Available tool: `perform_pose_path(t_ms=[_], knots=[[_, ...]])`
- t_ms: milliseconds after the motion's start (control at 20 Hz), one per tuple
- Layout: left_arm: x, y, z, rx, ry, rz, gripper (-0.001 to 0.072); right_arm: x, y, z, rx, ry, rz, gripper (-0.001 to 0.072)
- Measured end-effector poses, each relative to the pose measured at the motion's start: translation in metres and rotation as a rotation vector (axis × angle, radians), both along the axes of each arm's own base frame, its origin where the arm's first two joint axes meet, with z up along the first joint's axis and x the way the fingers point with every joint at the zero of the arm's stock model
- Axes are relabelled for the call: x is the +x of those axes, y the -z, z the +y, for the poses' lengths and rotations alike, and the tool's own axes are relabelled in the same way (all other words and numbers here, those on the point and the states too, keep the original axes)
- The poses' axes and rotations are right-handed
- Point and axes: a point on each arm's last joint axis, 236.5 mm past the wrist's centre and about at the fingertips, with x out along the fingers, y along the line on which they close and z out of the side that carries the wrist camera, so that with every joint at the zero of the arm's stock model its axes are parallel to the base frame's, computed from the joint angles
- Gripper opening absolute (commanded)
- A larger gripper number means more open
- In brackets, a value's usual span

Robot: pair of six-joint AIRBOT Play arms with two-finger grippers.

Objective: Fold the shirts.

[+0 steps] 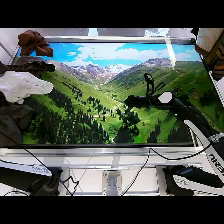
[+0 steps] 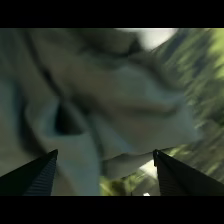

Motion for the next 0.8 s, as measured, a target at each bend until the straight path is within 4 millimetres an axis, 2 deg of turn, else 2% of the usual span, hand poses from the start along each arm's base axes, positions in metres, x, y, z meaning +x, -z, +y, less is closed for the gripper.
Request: perform_pose_path(t_ms=[200,350,400,450,500,550,700,750,800], knots=[[-0.021,0.047,-0.006,-0.113,-0.019,0.093,0.0704,-0.013,0.004,0.009,-0.001,-0.023,0.043,0.0343],[-0.03,0.07,-0.008,-0.127,-0.004,0.172,0.0698,-0.021,0.007,0.012,-0.001,-0.033,0.076,0.0343],[-0.034,0.076,-0.007,-0.121,0.002,0.199,0.0665,-0.022,0.007,0.012,-0.003,-0.036,0.082,0.0343],[-0.037,0.081,-0.005,-0.114,0.006,0.223,0.0506,-0.023,0.008,0.012,-0.002,-0.038,0.087,0.0342],[-0.039,0.084,-0.004,-0.11,0.007,0.237,0.0209,-0.024,0.008,0.013,-0.001,-0.038,0.091,0.0341],[-0.04,0.086,-0.005,-0.112,0.008,0.246,0.001,-0.024,0.008,0.013,-0.002,-0.039,0.092,0.034],[-0.029,0.091,-0.021,-0.177,0.006,0.209,0.001,-0.022,0.008,0.011,-0.01,-0.034,0.083,0.0331],[-0.018,0.092,-0.037,-0.239,0.015,0.168,0.0008,-0.019,0.009,0.009,-0.02,-0.029,0.07,0.0331],[0.002,0.088,-0.063,-0.334,0.041,0.094,0.0007,-0.015,0.009,0.005,-0.034,-0.022,0.053,0.0331]])
